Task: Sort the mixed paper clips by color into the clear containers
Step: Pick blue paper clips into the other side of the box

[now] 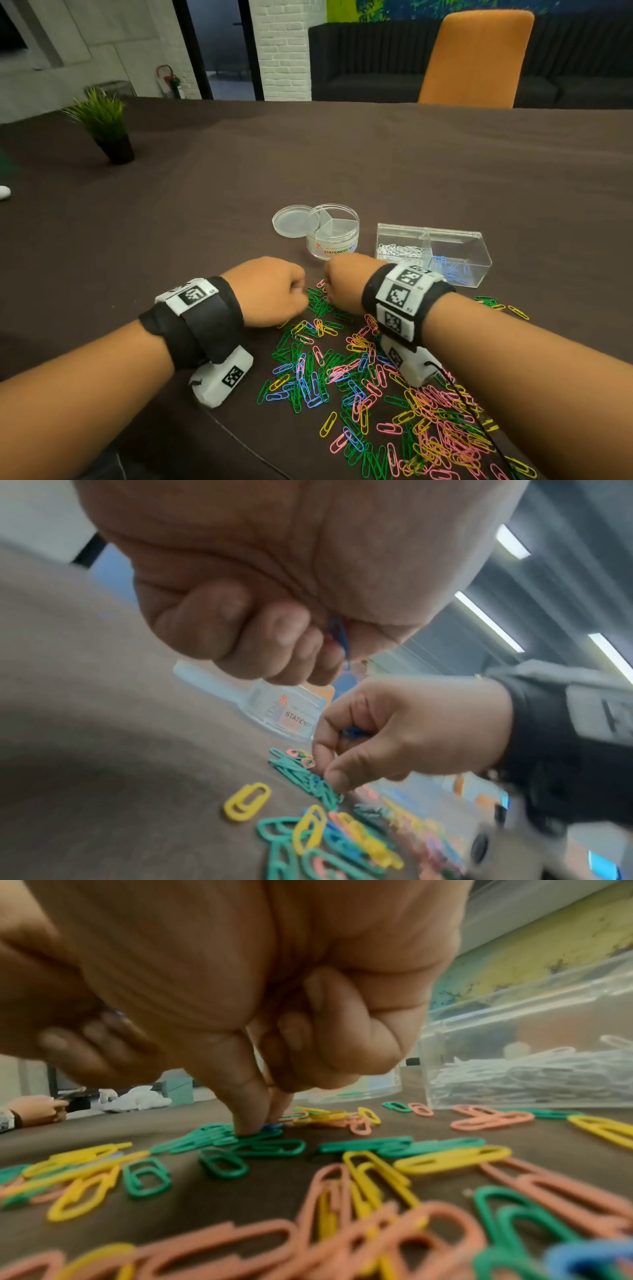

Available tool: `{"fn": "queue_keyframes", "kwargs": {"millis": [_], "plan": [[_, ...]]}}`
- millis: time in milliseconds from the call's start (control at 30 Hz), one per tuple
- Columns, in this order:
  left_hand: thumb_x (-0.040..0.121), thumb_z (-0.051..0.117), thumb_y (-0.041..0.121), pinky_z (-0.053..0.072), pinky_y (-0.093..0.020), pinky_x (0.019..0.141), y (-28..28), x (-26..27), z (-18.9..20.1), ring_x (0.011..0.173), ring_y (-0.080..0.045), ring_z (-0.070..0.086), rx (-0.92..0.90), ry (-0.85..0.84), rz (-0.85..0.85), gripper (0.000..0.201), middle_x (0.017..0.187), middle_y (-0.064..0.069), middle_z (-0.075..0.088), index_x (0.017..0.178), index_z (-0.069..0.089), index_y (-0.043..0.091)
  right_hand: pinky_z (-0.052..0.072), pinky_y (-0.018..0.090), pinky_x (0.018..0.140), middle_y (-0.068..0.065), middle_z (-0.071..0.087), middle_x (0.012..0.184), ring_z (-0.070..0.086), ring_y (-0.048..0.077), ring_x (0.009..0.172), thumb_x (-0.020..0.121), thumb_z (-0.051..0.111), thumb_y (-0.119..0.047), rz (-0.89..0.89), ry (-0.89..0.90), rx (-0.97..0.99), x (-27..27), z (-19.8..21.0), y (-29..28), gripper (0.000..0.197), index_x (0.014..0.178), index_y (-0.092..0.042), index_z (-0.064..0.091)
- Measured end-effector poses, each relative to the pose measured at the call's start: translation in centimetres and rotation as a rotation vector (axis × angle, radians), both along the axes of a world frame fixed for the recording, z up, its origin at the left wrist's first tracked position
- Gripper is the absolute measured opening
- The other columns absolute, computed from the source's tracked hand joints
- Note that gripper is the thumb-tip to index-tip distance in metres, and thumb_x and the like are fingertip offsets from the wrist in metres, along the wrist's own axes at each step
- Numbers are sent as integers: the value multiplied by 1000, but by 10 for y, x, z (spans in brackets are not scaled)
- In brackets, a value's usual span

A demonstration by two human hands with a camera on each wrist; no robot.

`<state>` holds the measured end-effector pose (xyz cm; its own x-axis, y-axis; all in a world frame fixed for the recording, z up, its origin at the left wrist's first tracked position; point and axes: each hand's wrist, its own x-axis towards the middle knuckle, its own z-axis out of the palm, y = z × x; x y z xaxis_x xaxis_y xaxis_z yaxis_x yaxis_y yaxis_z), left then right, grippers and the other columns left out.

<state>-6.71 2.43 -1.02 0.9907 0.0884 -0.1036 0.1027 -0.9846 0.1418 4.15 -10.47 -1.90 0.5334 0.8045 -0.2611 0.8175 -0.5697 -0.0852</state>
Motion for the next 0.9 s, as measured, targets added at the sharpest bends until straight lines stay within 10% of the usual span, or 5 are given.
{"fn": "queue_keyframes", "kwargs": {"millis": [167,300,467,600,900], "plan": [[103,45,26,36,-26,54,10,1,4,53,-18,47,-229,26,104,40,58,-1,48,64,46,15,47,28,66,5,49,66,53,27,70,95,52,-26,-5,6,-20,0,1,-4,28,73,-9,55],[101,50,32,39,-20,47,7,-2,-1,45,-11,50,-422,176,76,21,60,3,57,87,52,17,50,31,75,14,62,90,59,29,85,98,48,-30,-108,202,105,5,18,-32,33,95,-2,65],[97,56,39,43,-25,69,1,2,-2,66,0,52,-147,201,-55,17,74,12,61,96,66,26,35,23,46,6,58,66,42,18,45,92,46,-11,-340,704,562,14,27,-69,14,81,-15,53],[87,68,46,41,-24,63,0,-1,-5,70,-4,57,38,182,-61,21,73,14,63,88,66,25,26,15,37,7,57,66,32,9,38,92,37,6,-444,955,702,25,34,-97,25,94,-11,54],[85,70,39,36,-22,64,-8,1,3,63,4,49,51,184,-63,14,64,20,54,99,67,37,21,21,49,-1,43,58,31,14,49,90,46,-2,-536,744,737,56,40,-129,21,80,-13,60]]}}
